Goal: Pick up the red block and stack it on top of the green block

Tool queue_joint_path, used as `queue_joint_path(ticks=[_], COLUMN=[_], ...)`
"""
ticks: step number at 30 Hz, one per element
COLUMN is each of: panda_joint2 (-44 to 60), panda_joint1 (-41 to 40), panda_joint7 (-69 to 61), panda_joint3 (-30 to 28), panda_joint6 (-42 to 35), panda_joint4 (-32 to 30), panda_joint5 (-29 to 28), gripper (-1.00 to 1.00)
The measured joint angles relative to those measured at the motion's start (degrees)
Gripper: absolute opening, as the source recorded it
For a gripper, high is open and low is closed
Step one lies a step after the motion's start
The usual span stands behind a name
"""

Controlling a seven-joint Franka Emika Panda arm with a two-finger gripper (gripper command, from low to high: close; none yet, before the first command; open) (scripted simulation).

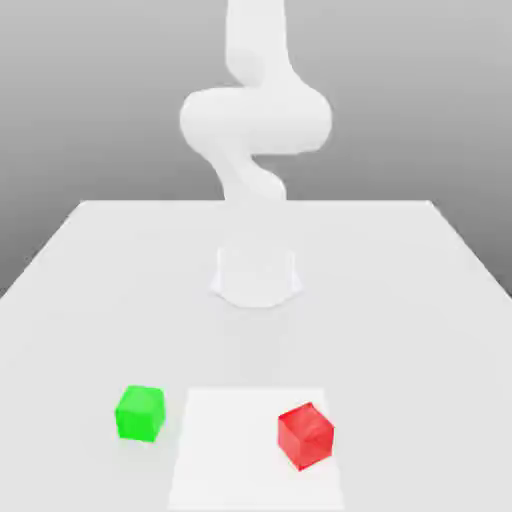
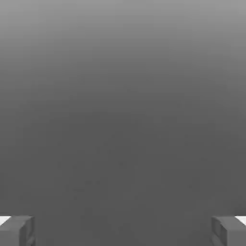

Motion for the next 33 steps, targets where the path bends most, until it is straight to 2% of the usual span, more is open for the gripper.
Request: queue_joint_path(ticks=[14,21,27,28,33], panda_joint2=[29.5,43.9,56.4,57.5,57.5], panda_joint1=[6.8,8.5,8.1,8.1,8.1], panda_joint7=[-14.5,-20.0,-21.1,-21.2,-21.1], panda_joint3=[-1.6,-0.9,-0.3,-0.2,-0.2], panda_joint6=[15.0,22.5,32.5,33.4,33.4], panda_joint4=[-12.1,-18.0,-17.2,-17.0,-17.0], panda_joint5=[1.8,0.5,0.9,1.0,0.9], gripper=[0.00,0.00,0.00,-1.00,-1.00])
